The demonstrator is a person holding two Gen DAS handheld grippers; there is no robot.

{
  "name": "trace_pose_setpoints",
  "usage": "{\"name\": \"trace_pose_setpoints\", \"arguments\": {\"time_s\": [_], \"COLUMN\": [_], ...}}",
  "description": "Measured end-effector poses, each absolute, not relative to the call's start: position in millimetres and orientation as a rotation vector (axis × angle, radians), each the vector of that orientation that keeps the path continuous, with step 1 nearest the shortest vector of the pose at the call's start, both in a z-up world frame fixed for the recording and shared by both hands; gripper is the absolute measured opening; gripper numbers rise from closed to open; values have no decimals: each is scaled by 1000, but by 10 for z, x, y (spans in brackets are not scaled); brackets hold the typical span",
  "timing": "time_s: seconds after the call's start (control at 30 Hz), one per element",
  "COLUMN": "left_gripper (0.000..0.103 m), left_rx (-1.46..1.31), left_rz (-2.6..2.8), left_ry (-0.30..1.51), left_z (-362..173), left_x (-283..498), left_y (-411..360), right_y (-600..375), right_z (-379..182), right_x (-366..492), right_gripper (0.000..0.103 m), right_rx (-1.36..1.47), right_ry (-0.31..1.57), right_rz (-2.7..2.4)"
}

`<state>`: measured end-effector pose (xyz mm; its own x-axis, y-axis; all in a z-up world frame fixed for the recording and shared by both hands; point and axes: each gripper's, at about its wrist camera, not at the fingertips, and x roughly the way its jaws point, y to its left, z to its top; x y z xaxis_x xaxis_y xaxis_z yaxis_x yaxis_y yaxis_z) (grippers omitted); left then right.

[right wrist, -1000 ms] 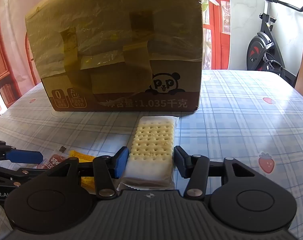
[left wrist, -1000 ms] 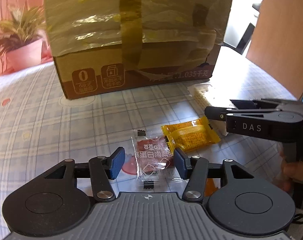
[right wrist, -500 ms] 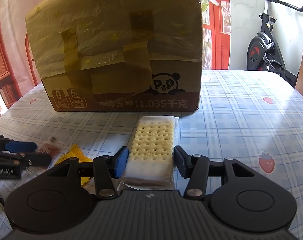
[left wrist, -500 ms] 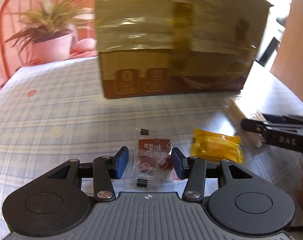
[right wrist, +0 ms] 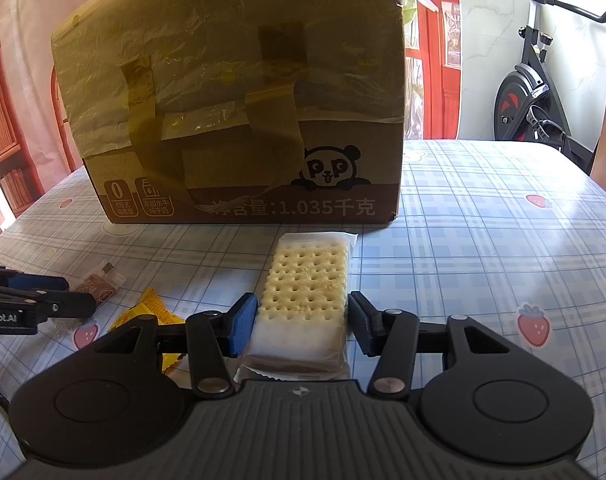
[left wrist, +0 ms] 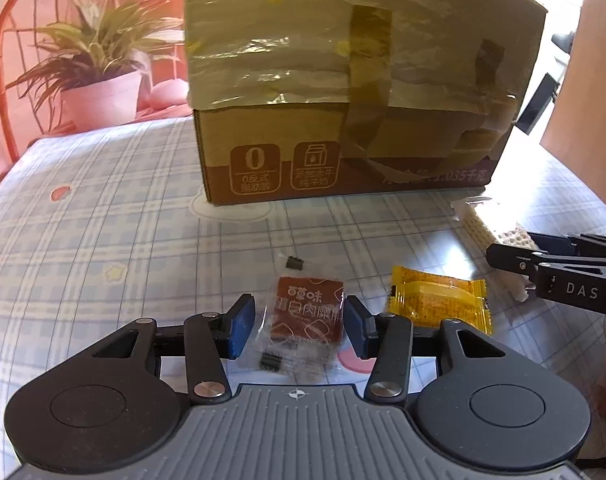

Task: Organize snacks
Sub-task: 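Grasp the red-brown meat packet with the left tool while the right tool grasps the white cracker packet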

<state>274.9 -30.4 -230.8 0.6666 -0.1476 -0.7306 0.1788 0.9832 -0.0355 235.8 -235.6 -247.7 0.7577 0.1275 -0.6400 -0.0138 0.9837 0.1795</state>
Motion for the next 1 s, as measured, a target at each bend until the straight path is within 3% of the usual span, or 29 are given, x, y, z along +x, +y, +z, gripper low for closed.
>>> {"name": "trace_pose_setpoints", "arguments": {"time_s": [0.47, 0.63, 1.0], "left_gripper": [52, 40, 40], "left_rx": [76, 60, -46], "left_rz": [-209, -287, -241], "left_ry": [800, 785, 710], "left_z": [-2326, -2303, -2074], "left_x": [2791, 2730, 2515], "left_y": [-412, -431, -190], "right_y": [-2354, -2357, -2346], "right_z": [-2468, -2468, -2474], "right_x": [2376, 2376, 2378], "right_gripper": [53, 53, 53], "right_rx": [169, 169, 164], "right_ry": [708, 707, 703], "right_rz": [81, 82, 82]}}
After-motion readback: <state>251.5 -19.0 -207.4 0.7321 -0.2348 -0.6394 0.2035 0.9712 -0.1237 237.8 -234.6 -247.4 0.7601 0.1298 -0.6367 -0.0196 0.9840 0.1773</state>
